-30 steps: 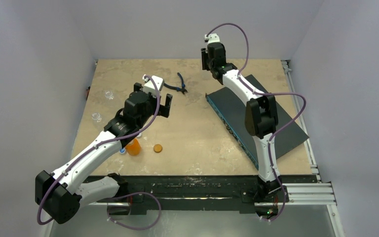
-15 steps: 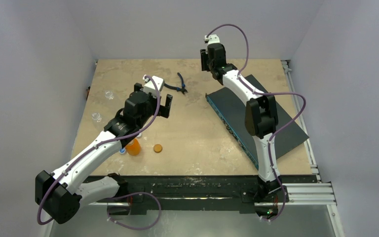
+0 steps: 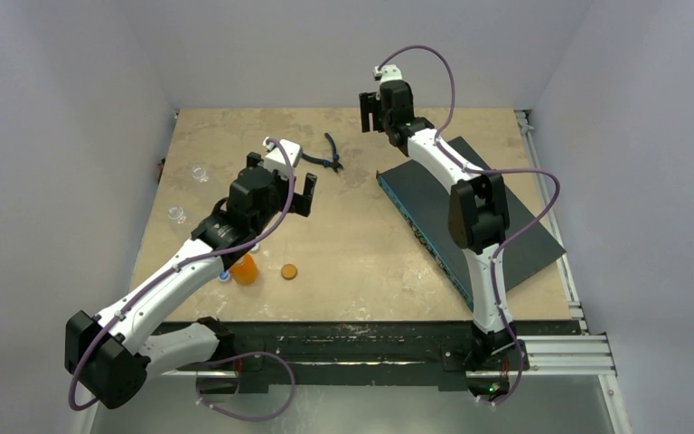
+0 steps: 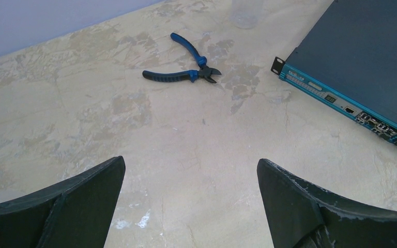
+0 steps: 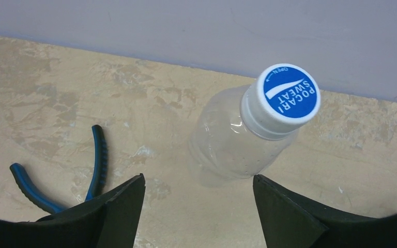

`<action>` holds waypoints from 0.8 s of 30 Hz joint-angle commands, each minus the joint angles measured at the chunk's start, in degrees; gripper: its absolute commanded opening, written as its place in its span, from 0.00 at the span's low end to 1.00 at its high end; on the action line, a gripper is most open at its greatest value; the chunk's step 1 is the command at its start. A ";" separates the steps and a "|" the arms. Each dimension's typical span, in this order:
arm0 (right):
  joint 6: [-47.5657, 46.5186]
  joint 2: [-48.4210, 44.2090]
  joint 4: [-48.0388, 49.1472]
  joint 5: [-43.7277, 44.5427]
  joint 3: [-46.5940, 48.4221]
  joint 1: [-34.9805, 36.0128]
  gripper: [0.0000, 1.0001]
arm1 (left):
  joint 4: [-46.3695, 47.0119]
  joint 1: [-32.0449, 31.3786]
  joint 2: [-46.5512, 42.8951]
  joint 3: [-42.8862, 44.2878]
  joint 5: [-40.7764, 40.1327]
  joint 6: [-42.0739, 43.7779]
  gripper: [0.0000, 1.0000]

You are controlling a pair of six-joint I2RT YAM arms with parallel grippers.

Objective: Screw on the bottle caps
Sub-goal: Place the plastic bottle at the center of the board.

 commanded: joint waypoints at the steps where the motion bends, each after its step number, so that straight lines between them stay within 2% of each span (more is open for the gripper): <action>1: 0.12 -0.90 1.62 -0.18 -0.48 -0.26 0.81 | 0.85 0.57 0.16 0.47 0.81 0.50 1.00; 24: 0.67 -2.40 0.44 -1.21 -0.48 -0.25 0.86 | 0.72 0.56 -0.31 0.26 0.09 0.37 1.00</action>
